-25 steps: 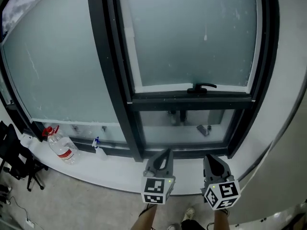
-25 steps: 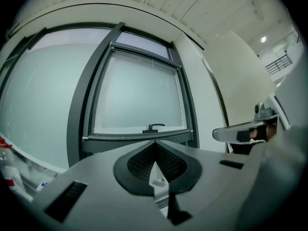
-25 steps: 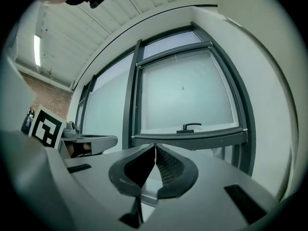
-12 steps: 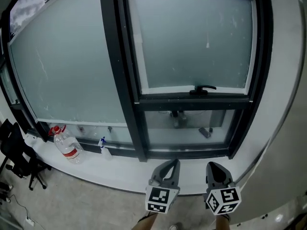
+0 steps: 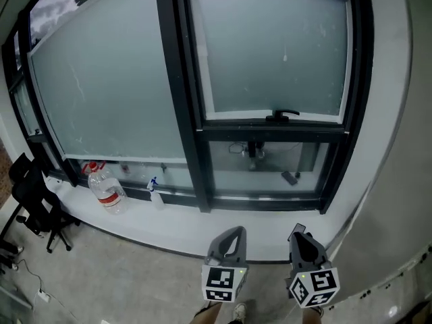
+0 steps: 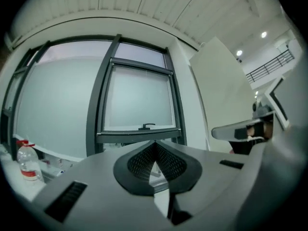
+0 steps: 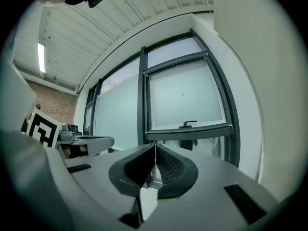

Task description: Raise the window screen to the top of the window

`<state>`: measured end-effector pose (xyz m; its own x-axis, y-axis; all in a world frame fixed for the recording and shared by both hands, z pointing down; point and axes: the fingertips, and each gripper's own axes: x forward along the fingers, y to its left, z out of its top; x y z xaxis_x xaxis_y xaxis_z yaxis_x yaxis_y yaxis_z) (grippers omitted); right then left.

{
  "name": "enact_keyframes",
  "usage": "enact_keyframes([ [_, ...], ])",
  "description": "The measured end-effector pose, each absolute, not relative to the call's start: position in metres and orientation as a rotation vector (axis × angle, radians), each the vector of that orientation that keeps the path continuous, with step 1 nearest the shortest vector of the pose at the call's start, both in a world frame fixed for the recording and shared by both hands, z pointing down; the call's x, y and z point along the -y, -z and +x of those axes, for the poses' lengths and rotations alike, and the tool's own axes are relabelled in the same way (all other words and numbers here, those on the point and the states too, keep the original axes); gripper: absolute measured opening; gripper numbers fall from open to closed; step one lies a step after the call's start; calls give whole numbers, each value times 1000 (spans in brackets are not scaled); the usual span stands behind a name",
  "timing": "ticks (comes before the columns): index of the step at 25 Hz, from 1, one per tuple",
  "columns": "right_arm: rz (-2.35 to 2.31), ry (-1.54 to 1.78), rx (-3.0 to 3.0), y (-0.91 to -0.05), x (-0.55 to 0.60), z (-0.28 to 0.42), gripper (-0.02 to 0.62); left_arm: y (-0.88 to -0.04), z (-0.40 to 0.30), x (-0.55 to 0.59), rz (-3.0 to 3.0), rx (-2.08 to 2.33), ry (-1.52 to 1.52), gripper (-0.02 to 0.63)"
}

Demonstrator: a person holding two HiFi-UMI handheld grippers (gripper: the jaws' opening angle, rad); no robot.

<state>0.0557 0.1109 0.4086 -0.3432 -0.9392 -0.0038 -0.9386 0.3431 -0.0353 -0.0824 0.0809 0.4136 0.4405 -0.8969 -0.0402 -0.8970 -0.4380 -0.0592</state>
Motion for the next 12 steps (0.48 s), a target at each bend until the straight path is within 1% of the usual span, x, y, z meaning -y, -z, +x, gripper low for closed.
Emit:
enact_keyframes([
  [5,-1761,72,-2548,-413,-144,50,6,-411,-89,-105,-2549,-1789,-70,3],
  [9,-1771,34,-2563,-408,-159,45,5,-425,-92,-118,-2585,-1778,-20,3],
  [12,-1787,10,-2550,-403,-162,45,5,-422,-103,-120,-2584,-1784,-48,3],
])
